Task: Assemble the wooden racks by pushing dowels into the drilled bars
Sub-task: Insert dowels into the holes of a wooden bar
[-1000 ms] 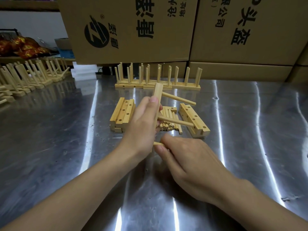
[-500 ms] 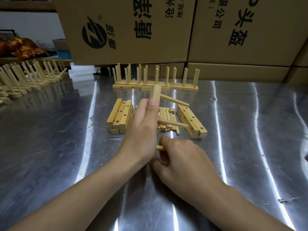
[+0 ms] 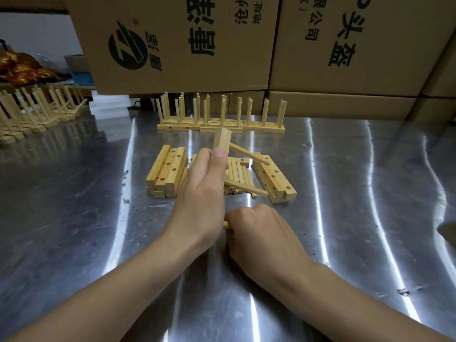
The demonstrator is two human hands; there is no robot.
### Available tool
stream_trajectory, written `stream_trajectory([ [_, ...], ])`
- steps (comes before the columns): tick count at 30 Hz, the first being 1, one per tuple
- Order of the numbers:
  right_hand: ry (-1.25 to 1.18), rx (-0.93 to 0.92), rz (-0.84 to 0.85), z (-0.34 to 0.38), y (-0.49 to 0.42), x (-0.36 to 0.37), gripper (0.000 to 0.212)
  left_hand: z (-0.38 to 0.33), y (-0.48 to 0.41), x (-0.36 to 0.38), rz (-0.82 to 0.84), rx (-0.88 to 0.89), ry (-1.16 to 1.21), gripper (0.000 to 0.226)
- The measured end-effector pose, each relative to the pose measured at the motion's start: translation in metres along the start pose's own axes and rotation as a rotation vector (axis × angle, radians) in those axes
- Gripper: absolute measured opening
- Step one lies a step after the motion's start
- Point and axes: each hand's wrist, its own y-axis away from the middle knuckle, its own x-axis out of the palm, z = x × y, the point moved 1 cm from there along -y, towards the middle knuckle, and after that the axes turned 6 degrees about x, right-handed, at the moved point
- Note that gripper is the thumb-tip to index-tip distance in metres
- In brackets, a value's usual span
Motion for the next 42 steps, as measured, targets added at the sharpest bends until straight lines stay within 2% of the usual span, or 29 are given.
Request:
stream_trajectory([
  [5,-0.032,-0.045,0.029,0.001,0.001,-0.004,0.048,-0.002,0.005,0.002,0.000,0.052,-0.041,0.043],
  [9,-0.025,-0.023,0.076,0.007,-0.001,-0.010,0.044,-0.007,0.002,0.000,0.000,0.059,-0.058,0.046],
  [15,-0.010,0.027,0.142,0.007,0.008,-0.013,0.037,0.000,0.002,0.005,0.095,0.041,-0.041,0.044],
  [17,0.036,0.039,0.129,0.002,0.010,-0.012,0.038,0.003,0.003,0.008,0.096,0.055,-0.018,0.043],
  [20,0.072,0.011,0.080,-0.004,0.010,-0.013,0.027,0.007,0.000,0.007,0.075,0.065,-0.015,0.044],
  [25,-0.109,-0.049,-0.120,-0.010,0.005,-0.026,0.025,0.013,-0.015,-0.013,-0.049,0.069,-0.027,0.045],
  [27,-0.166,-0.029,-0.183,-0.017,0.006,-0.029,0.030,0.015,-0.019,-0.019,-0.097,0.044,-0.021,0.045],
  [29,-0.277,0.033,-0.243,-0.025,0.007,-0.031,0.034,0.016,-0.024,-0.024,-0.120,0.003,0.017,0.046],
  [33,-0.661,0.198,-0.399,-0.031,0.002,-0.036,0.023,0.015,-0.027,-0.029,-0.096,0.000,0.006,0.049],
  [36,-1.105,0.371,-0.352,-0.034,-0.006,-0.039,0.029,0.012,-0.022,-0.025,-0.050,0.032,0.017,0.047],
  [39,-1.524,0.540,-0.277,-0.036,-0.010,-0.041,0.041,0.007,-0.013,-0.015,0.081,0.051,0.072,0.048],
  [42,-1.632,0.589,-0.157,-0.035,-0.012,-0.040,0.057,0.003,-0.004,-0.007,0.144,0.066,0.115,0.051],
])
